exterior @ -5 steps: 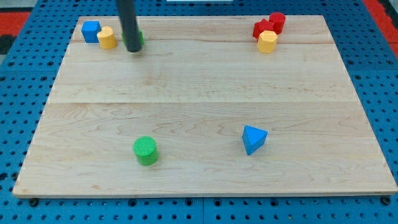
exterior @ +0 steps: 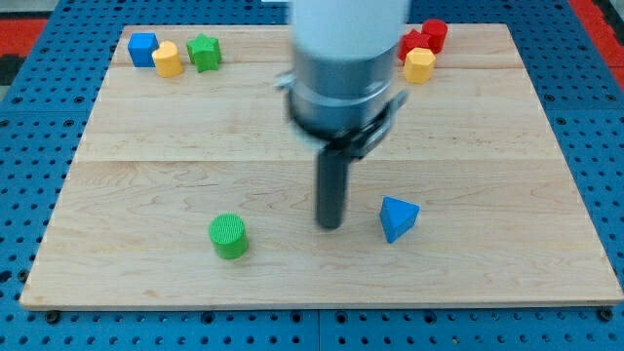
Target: Move the green circle bottom into the yellow heart
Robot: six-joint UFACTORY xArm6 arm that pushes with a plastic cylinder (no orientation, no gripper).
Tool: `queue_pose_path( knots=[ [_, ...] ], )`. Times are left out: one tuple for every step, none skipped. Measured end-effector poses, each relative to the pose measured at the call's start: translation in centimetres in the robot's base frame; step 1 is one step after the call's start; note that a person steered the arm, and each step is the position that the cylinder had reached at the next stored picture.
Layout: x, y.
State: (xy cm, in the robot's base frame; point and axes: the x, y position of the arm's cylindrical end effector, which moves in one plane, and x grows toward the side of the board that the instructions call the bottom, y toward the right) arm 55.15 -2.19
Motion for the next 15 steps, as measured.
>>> queue_pose_path(
  knots=[
    [1.7,-9.1],
    [-0.9,-10.8],
    [0.9,-9.3],
    [4.0,-8.2],
    [4.0,-16.3],
    [2.6,-14.9],
    [1.1,-13.4],
    [-3.5,-16.0],
    [-3.4,-16.4],
    [-3.3,-19.4],
    [-6.7,-19.2],
    [-12.5,-18.8],
    [-17.6,-17.8],
    [-18.8,-16.4],
    [-21.8,-18.1]
  ],
)
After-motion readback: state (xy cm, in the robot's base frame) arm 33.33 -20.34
